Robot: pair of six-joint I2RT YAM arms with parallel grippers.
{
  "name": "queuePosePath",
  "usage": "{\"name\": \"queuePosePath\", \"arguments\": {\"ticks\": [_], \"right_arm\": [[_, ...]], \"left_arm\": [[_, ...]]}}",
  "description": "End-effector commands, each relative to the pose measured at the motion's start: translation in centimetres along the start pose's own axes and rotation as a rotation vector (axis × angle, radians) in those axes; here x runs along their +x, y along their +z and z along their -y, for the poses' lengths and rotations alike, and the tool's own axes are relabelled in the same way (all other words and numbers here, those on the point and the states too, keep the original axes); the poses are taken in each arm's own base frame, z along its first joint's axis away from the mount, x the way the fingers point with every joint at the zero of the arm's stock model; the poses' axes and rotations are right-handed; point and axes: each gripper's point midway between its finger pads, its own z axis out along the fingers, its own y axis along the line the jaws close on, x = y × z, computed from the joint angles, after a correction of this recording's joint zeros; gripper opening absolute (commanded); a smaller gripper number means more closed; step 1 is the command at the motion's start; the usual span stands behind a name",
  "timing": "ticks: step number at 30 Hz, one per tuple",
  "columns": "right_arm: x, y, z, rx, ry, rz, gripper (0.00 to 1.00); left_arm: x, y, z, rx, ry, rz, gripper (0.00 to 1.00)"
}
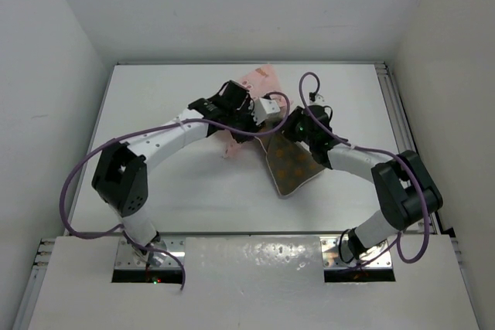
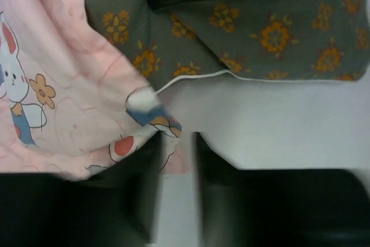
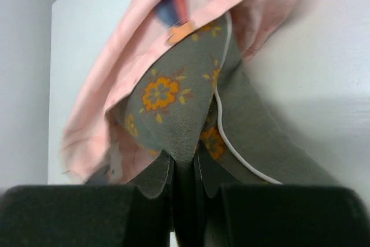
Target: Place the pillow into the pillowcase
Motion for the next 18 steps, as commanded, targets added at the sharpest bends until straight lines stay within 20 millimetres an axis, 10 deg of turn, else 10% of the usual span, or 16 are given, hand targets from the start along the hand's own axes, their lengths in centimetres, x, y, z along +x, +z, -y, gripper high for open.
{"name": "queuePosePath", "arguments": {"ticks": [1, 5, 18], "right_arm": [[-1.8, -0.5, -3.7, -0.150, -0.031, 0.069, 0.00], [0.9, -0.7, -2.4, -0.134, -0.079, -0.005, 0.00], [3.2, -1.4, -1.9, -0.157, -0.047, -0.071, 0.00]], "left_arm": [[0.7, 0.8, -1.7, -0.030, -0.030, -0.015, 0.42], [-0.3, 0.5, -3.1, -0.079, -0.060, 0.010, 0.63], [-1.7, 6.3, -1.5, -0.056, 0.009, -0.020, 0.61]]}}
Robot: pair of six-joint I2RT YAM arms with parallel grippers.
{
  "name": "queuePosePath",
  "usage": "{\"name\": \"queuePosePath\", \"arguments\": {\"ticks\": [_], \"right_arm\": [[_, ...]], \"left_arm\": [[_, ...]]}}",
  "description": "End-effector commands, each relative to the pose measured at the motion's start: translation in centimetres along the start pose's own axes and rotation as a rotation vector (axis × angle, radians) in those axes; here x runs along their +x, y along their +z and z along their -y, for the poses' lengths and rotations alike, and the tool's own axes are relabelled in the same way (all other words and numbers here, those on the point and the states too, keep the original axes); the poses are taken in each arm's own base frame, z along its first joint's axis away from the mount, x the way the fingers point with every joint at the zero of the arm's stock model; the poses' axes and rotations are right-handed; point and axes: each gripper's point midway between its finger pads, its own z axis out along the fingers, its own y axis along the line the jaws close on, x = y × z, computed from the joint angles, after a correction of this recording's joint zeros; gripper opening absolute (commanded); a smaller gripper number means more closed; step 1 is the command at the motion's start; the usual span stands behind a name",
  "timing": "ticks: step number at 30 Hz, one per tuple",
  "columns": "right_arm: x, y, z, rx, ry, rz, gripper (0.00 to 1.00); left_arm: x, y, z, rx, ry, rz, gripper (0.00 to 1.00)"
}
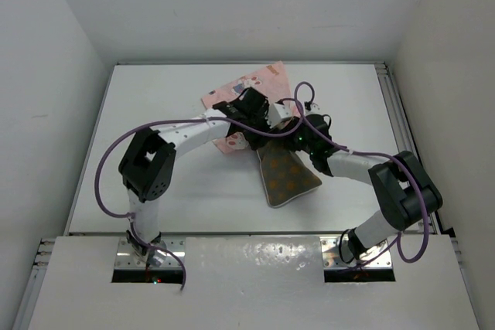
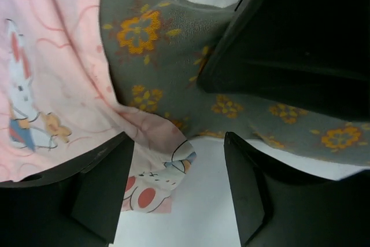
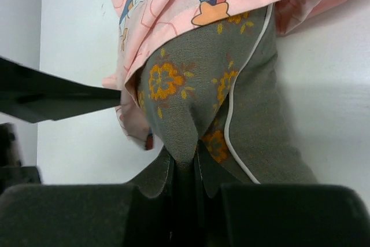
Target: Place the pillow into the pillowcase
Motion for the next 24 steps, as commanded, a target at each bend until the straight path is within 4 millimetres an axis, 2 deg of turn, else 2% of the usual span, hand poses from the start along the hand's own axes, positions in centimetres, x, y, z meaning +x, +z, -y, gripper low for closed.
{"name": "queuePosePath", "arguments": {"ticks": [1, 3, 6, 9, 10, 11, 14, 15, 16, 18, 19, 20, 22, 24], "right_arm": [[-0.7, -0.3, -2.6, -0.102, 0.003, 0.026, 0.00], [-0.5, -0.5, -2.4, -0.100, 0.007, 0.022, 0.00], [-0.3, -0.8, -2.2, -0.097, 0.016, 0.021, 0.00], [-0.3, -0.9, -2.3, -0.100, 0.018, 0.021, 0.00], [-0.3, -0.9, -2.2, -0.098, 0.020, 0.021, 0.00], [-0.3, -0.9, -2.3, -0.102, 0.022, 0.023, 0.00], [-0.4, -0.8, -2.5, -0.108, 0.022, 0.030, 0.00], [-0.4, -0.7, -2.5, -0.110, 0.012, 0.028, 0.00], [-0.7, -0.7, -3.0, -0.124, 0.002, 0.031, 0.00], [-1.0, -0.7, -3.6, -0.139, -0.024, 0.035, 0.00], [-1.6, -1.0, -4.5, -0.166, -0.039, 0.046, 0.00], [-1.9, -1.1, -5.0, -0.181, -0.062, 0.057, 0.00], [-3.0, -1.8, -6.2, -0.221, -0.092, 0.089, 0.00], [-3.6, -2.4, -7.3, -0.262, -0.125, 0.110, 0.00]], "left_arm": [[-2.5, 0.3, -0.4, -0.005, -0.001, 0.076, 0.60], [-2.7, 0.7, -1.2, -0.060, 0.000, 0.077, 0.57], [-2.5, 1.0, -2.6, -0.129, -0.008, 0.067, 0.46], [-1.8, 1.2, -3.1, -0.161, -0.006, 0.040, 0.24], [-1.5, 1.3, -3.0, -0.160, -0.008, 0.032, 0.09], [-1.5, 1.2, -2.9, -0.155, -0.007, 0.032, 0.02], [-2.2, 0.4, -1.9, -0.099, -0.018, 0.036, 0.00], [-4.0, -0.6, -1.7, -0.073, -0.024, 0.084, 0.00], [-4.8, -1.3, -1.2, -0.056, -0.018, 0.097, 0.00], [-7.5, -3.5, -0.9, -0.046, -0.010, 0.174, 0.00], [-8.6, -4.2, -0.2, -0.040, 0.009, 0.207, 0.00], [-9.9, -5.8, -0.1, -0.049, 0.026, 0.251, 0.00], [-11.1, -7.1, 0.7, -0.018, 0.046, 0.276, 0.00], [-11.3, -7.3, 1.4, 0.018, 0.048, 0.277, 0.00]]}}
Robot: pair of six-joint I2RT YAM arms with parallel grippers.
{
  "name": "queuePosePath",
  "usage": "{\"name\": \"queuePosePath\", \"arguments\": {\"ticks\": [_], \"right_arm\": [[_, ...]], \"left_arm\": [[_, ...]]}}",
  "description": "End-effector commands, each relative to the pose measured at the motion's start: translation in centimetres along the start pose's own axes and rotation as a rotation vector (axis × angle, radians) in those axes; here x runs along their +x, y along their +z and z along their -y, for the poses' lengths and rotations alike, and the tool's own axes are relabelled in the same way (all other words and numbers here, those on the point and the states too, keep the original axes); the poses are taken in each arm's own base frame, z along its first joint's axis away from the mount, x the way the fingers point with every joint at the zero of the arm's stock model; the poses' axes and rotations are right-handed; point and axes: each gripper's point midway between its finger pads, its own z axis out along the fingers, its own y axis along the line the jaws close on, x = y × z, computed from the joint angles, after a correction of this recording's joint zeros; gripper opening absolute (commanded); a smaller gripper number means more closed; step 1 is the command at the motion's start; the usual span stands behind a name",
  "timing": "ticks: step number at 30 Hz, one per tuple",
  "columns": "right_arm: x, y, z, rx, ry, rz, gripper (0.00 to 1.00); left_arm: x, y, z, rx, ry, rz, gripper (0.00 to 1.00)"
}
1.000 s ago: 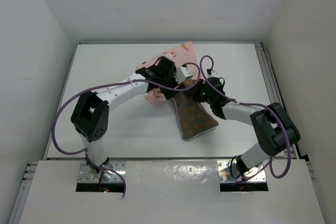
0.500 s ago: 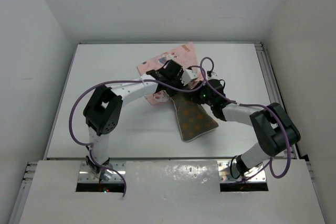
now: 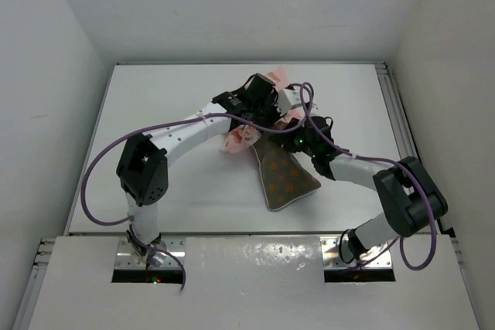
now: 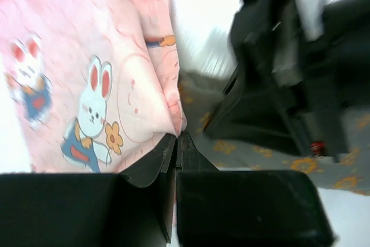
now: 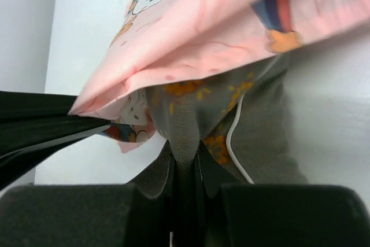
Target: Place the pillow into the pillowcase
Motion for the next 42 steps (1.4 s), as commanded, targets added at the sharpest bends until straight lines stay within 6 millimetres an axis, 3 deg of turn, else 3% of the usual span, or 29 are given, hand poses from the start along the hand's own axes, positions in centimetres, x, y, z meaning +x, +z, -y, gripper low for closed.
{"name": "queuePosePath", "arguments": {"ticks": [1, 5, 8, 13, 15, 16, 17, 18, 19, 21, 23, 25, 27, 29, 30, 31, 32, 34, 35, 36, 37, 39, 42], "right_arm": [[-5.2, -2.0, -7.3, -0.231, -0.094, 0.149, 0.00], [-7.8, -3.9, -9.0, -0.273, -0.104, 0.259, 0.00], [-9.7, -4.8, -8.9, -0.281, -0.034, 0.333, 0.00], [-10.4, -3.5, -8.2, -0.264, -0.011, 0.349, 0.00], [-10.0, -1.7, -6.1, -0.171, 0.071, 0.316, 0.01], [-8.7, -0.8, -3.6, -0.068, 0.119, 0.248, 0.21], [-8.5, 0.1, -2.6, -0.026, 0.130, 0.210, 0.35], [-7.8, 0.4, -2.1, -0.019, 0.122, 0.153, 0.51], [-7.2, 0.5, -0.7, 0.033, 0.096, 0.103, 0.68], [-5.8, -0.1, 1.6, 0.126, 0.028, 0.033, 0.76], [-5.3, -1.0, 2.8, 0.183, -0.051, 0.013, 0.83], [-4.8, -2.5, 4.3, 0.255, -0.149, -0.014, 0.86], [-4.2, -3.6, 4.9, 0.273, -0.216, -0.049, 0.84], [-2.9, -4.2, 5.0, 0.244, -0.262, -0.093, 0.70], [-2.3, -4.3, 4.6, 0.213, -0.296, -0.108, 0.52], [-2.0, -4.6, 4.1, 0.190, -0.313, -0.113, 0.48], [-0.9, -4.6, 3.7, 0.166, -0.330, -0.131, 0.53], [-0.2, -4.8, 3.6, 0.162, -0.340, -0.131, 0.72], [0.2, -4.8, 4.1, 0.185, -0.339, -0.132, 0.79], [0.6, -4.7, 4.0, 0.187, -0.337, -0.136, 0.88], [0.8, -4.5, 4.2, 0.196, -0.331, -0.145, 0.99], [1.6, -3.9, 4.3, 0.209, -0.312, -0.180, 0.99], [2.5, -2.8, 4.7, 0.223, -0.277, -0.225, 0.99]], "left_arm": [[-5.7, -4.1, 1.4, 0.051, 0.038, 0.167, 0.00], [-4.0, -3.6, 1.8, 0.056, 0.044, 0.124, 0.00], [-3.8, -3.8, 2.3, 0.077, 0.050, 0.124, 0.00], [-4.7, -4.3, 4.0, 0.146, 0.103, 0.146, 0.00], [-4.4, -4.3, 3.7, 0.142, 0.099, 0.140, 0.00], [-4.1, -4.2, 3.4, 0.129, 0.095, 0.136, 0.00], [-3.1, -3.7, 2.5, 0.089, 0.083, 0.114, 0.06], [-2.4, -3.5, 1.8, 0.064, 0.068, 0.098, 0.20], [-0.9, -3.2, 0.5, 0.025, 0.032, 0.063, 0.46], [0.2, -3.4, -0.5, 0.007, -0.016, 0.044, 0.62], [1.4, -4.0, -1.9, -0.022, -0.052, 0.024, 0.69], [3.0, -4.7, -3.6, -0.084, -0.097, 0.013, 0.72], [5.2, -4.8, -3.9, -0.111, -0.134, -0.020, 0.72], [7.1, -5.0, -5.1, -0.149, -0.170, -0.044, 0.58], [8.1, -4.8, -5.2, -0.151, -0.188, -0.062, 0.39], [9.5, -4.4, -4.9, -0.142, -0.204, -0.091, 0.30], [10.7, -3.9, -5.1, -0.136, -0.221, -0.112, 0.27], [12.9, -2.8, -4.4, -0.113, -0.235, -0.157, 0.34], [13.4, -2.3, -4.5, -0.123, -0.236, -0.162, 0.41], [14.4, -1.2, -4.2, -0.111, -0.237, -0.189, 0.56], [15.0, -0.6, -4.0, -0.098, -0.240, -0.202, 0.61], [15.6, 0.8, -3.8, -0.078, -0.244, -0.223, 0.70], [16.3, 2.3, -4.2, -0.091, -0.245, -0.236, 0.75]]}}
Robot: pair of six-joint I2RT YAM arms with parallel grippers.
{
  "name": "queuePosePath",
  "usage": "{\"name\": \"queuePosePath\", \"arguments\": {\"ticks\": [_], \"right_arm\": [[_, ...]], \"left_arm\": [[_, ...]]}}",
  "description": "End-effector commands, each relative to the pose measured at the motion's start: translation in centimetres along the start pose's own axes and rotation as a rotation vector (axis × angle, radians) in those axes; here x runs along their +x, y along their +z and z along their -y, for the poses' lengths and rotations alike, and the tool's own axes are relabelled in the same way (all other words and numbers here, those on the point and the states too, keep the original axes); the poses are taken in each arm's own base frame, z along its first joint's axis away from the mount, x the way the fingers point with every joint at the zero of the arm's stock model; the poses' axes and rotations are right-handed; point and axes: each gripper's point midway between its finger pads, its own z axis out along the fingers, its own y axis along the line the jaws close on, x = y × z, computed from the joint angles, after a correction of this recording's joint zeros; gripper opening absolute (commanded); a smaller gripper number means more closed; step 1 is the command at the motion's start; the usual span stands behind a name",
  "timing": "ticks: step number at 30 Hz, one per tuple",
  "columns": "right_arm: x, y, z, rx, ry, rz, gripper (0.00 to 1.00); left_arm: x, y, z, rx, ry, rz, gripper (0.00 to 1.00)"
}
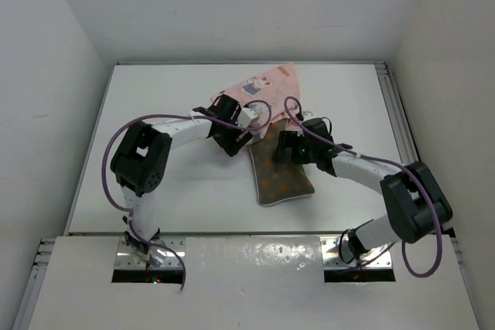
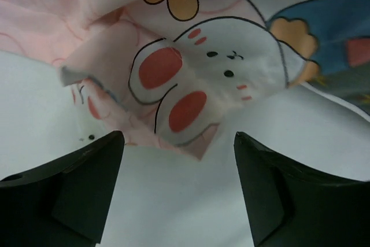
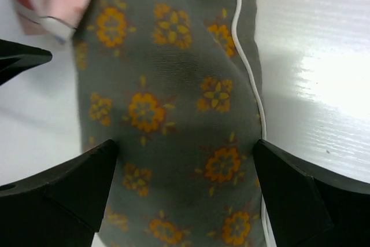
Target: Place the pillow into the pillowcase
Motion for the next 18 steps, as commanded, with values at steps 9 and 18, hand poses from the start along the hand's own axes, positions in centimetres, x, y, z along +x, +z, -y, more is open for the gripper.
{"name": "queuePosePath", "arguments": {"ticks": [9, 18], "right_arm": [[-0.4, 3.9, -3.2, -0.114, 0.102, -0.085, 0.27], [-14.2, -1.7, -8.1, -0.355, 0.221, 0.347, 0.00]], "left_arm": [[-3.0, 2.3, -0.1, 0.001, 0.007, 0.101, 0.16], [-7.0, -4.1, 5.2, 0.288, 0.132, 0.207, 0.00]]}}
